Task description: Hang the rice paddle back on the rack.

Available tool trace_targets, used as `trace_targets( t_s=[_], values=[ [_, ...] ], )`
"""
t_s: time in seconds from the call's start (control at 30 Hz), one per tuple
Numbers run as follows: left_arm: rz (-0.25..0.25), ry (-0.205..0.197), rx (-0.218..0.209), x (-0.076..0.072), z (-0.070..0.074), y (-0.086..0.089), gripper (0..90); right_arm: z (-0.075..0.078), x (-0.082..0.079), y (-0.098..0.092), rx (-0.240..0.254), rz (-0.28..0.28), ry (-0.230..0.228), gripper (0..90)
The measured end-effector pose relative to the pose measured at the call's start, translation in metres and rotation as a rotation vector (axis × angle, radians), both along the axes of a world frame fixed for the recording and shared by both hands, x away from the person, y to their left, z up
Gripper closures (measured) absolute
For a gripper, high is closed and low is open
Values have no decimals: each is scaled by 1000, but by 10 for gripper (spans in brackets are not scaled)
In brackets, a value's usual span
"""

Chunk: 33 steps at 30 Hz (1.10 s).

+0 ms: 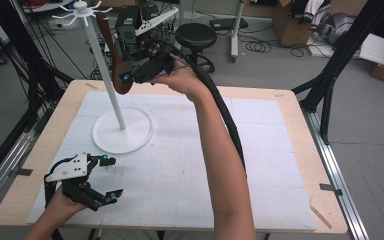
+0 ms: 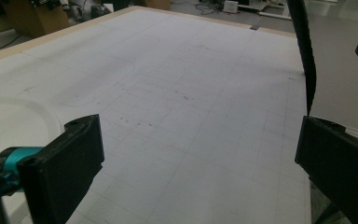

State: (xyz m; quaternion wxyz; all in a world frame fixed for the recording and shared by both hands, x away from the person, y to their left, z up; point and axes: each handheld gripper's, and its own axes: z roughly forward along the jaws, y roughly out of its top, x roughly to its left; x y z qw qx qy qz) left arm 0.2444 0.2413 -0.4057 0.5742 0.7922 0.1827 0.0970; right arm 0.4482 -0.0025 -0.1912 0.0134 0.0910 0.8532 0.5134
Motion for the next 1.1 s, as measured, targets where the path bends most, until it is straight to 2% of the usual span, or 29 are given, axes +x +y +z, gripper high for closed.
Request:
trace_targets(
  t_s=[0.17, 0.23, 0.27, 0.4, 0.6, 0.7, 0.87, 0.9, 1.0, 1.1],
  values=[
    [3, 4, -7, 0, 0, 0, 17, -10, -4, -5, -4, 8, -10, 4],
    [6, 2, -9, 1, 0, 1, 17, -12, -7, -6, -28, -6, -14, 4],
    [6, 4, -10, 1, 0, 1, 17, -13, -8, -6, -34, -6, -30, 4],
    [8, 7, -14, 1, 0, 1, 17, -15, -13, -10, -3, 0, -34, 4],
    [13, 10, -18, 3, 0, 1, 17, -21, -20, -17, -35, -20, -33, 4],
    [20, 14, -31, 3, 0, 2, 17, -21, -24, -22, -15, -17, -43, 4],
    [31, 21, -48, 4, 1, 5, 17, -23, -31, -32, -11, -35, -64, 4],
    [31, 21, -51, 4, 1, 5, 17, -24, -32, -33, -19, -42, -57, 4],
    [33, 17, -46, 5, 1, 5, 17, -25, -37, -35, -56, -76, -77, 4],
    [35, 14, -48, 5, 2, 5, 17, -28, -44, -41, -21, -69, -71, 4]
  ],
)
